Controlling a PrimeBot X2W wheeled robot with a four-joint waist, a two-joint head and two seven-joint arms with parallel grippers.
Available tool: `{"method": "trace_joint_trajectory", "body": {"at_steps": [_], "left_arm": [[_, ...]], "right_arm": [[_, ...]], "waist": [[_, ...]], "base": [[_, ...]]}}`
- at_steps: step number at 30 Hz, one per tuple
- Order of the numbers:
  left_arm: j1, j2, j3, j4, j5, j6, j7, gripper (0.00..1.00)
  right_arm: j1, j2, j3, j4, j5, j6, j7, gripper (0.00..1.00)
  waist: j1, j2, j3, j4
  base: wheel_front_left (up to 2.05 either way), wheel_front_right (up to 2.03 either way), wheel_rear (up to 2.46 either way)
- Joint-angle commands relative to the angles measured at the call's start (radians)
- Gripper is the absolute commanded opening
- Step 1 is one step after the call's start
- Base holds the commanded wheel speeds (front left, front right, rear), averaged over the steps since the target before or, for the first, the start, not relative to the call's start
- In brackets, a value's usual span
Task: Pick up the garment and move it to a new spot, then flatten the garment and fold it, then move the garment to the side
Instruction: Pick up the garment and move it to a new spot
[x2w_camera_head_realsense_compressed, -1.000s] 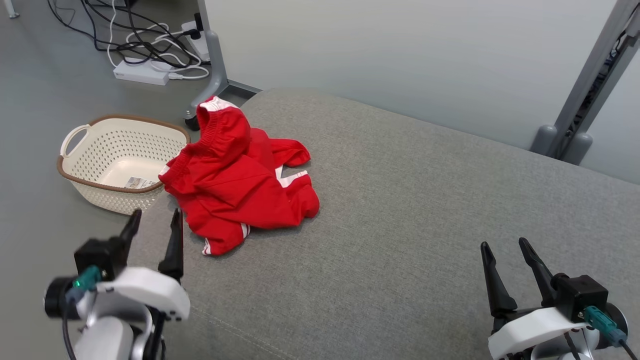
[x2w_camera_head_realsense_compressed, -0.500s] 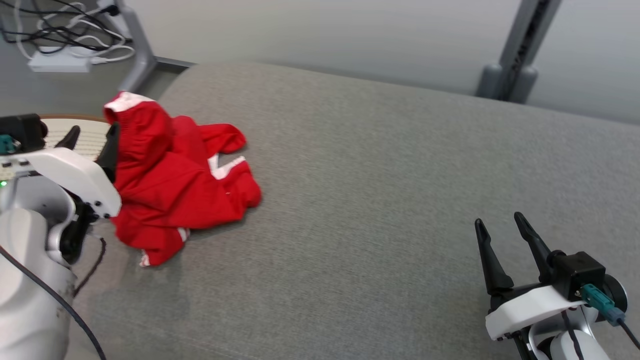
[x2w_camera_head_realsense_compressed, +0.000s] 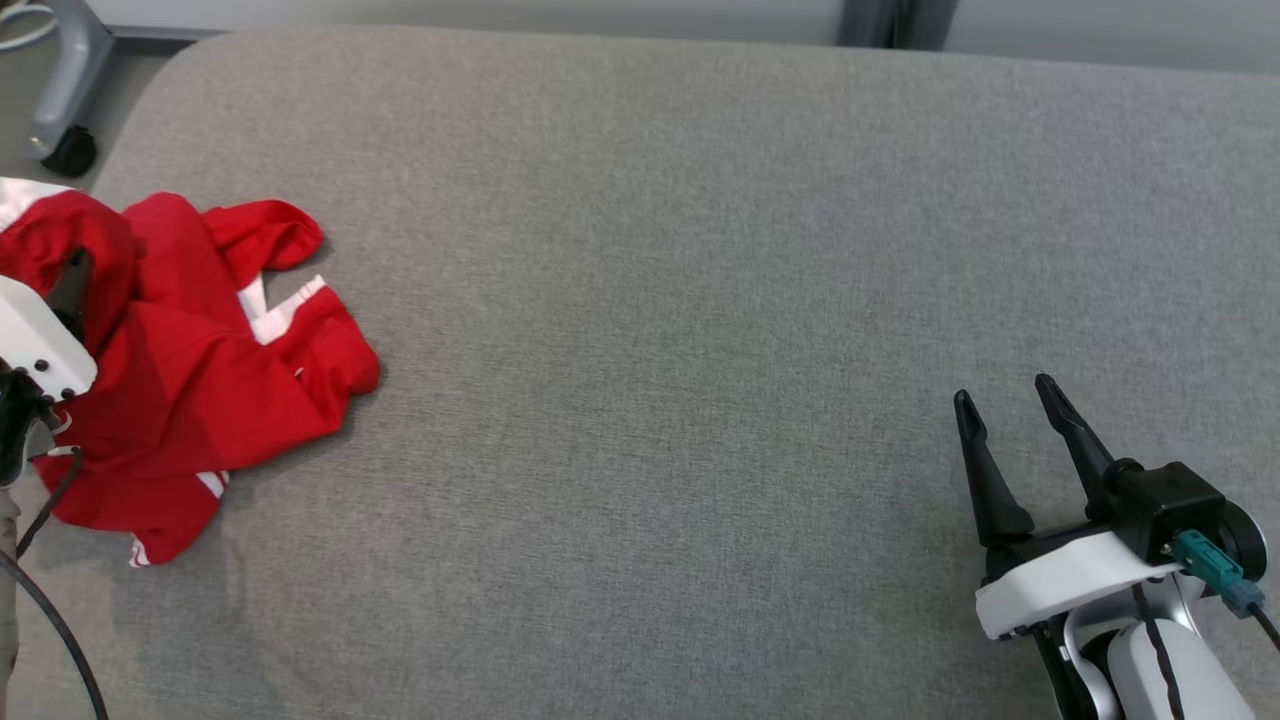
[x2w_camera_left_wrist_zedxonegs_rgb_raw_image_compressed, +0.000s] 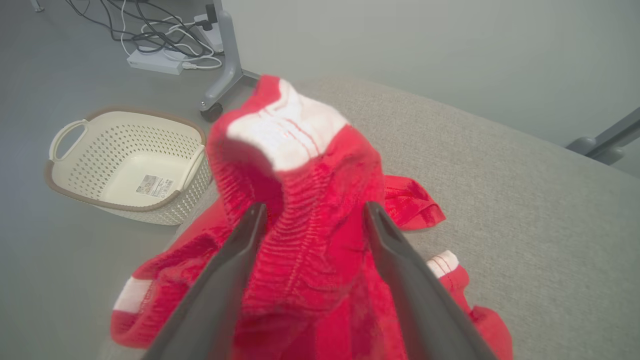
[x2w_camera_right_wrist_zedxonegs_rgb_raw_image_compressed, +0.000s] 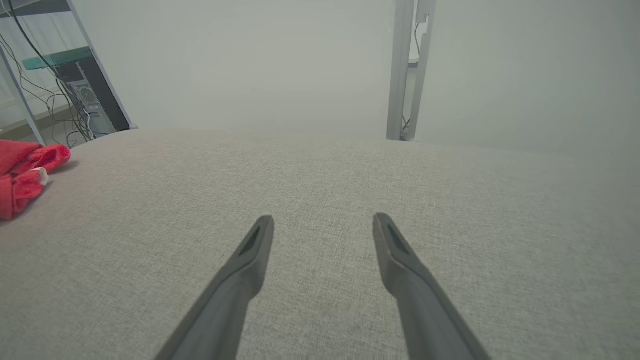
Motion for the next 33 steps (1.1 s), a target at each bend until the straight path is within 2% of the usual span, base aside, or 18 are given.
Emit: {"method": "trace_joint_trajectory", "body": {"at_steps": [1, 2, 3, 4, 5, 13, 20, 24, 27, 33], "left_arm": [[-0.03, 0.007, -0.001, 0.023, -0.006, -0.008, -0.01, 1.0], [-0.038, 0.007, -0.001, 0.034, -0.01, -0.008, -0.016, 1.0], [-0.046, 0.008, 0.0, 0.044, -0.009, -0.009, -0.029, 0.86], [-0.051, 0.008, 0.0, 0.053, -0.007, -0.01, -0.04, 0.2], [-0.055, 0.006, -0.003, 0.063, -0.007, -0.011, -0.049, 0.0], [-0.079, 0.01, -0.038, 0.069, 0.037, -0.015, -0.172, 0.0], [-0.032, -0.008, -0.071, -0.02, 0.082, 0.002, -0.32, 0.0], [0.043, -0.028, -0.098, -0.148, 0.1, 0.01, -0.359, 0.0], [0.133, -0.041, -0.108, -0.287, 0.109, 0.043, -0.366, 0.0], [0.333, -0.07, -0.139, -0.606, 0.121, 0.113, -0.315, 0.0]], "right_arm": [[-0.016, -0.009, -0.002, -0.004, -0.008, 0.002, -0.001, 1.0], [-0.018, -0.01, -0.004, -0.005, -0.008, 0.002, -0.003, 1.0], [-0.02, -0.01, -0.005, -0.004, -0.008, 0.002, -0.004, 1.0], [-0.023, -0.009, -0.005, -0.002, -0.009, 0.002, -0.004, 1.0], [-0.026, -0.008, -0.006, -0.001, -0.011, 0.002, -0.005, 1.0], [-0.027, -0.003, -0.011, 0.014, -0.01, 0.002, -0.012, 1.0], [-0.004, 0.009, -0.012, 0.034, 0.002, 0.002, -0.023, 1.0], [0.01, 0.019, -0.012, 0.037, 0.002, 0.002, -0.03, 1.0], [0.016, 0.025, -0.016, 0.036, 0.005, 0.002, -0.036, 1.0], [0.035, 0.033, -0.019, 0.034, -0.002, 0.002, -0.036, 1.0]], "waist": [[0.0, 0.0, 0.032, -0.018], [0.0, 0.0, 0.038, -0.017], [0.0, 0.0, 0.042, -0.017], [0.0, 0.0, 0.045, -0.016], [0.0, 0.0, 0.047, -0.015], [0.0, 0.0, 0.033, 0.006], [0.0, 0.0, -0.031, 0.015], [0.0, 0.0, -0.07, -0.001], [0.0, 0.0, -0.09, -0.024], [0.0, 0.0, -0.114, -0.073]], "base": [[0.0, 0.0, 0.0], [0.0, 0.0, 0.0], [0.0, 0.0, 0.0], [0.0, 0.0, 0.0], [0.0, 0.0, 0.0], [0.0, 0.0, 0.0], [0.0, 0.0, 0.0], [0.0, 0.0, 0.0], [0.0, 0.0, 0.0], [0.0, 0.0, 0.0]]}}
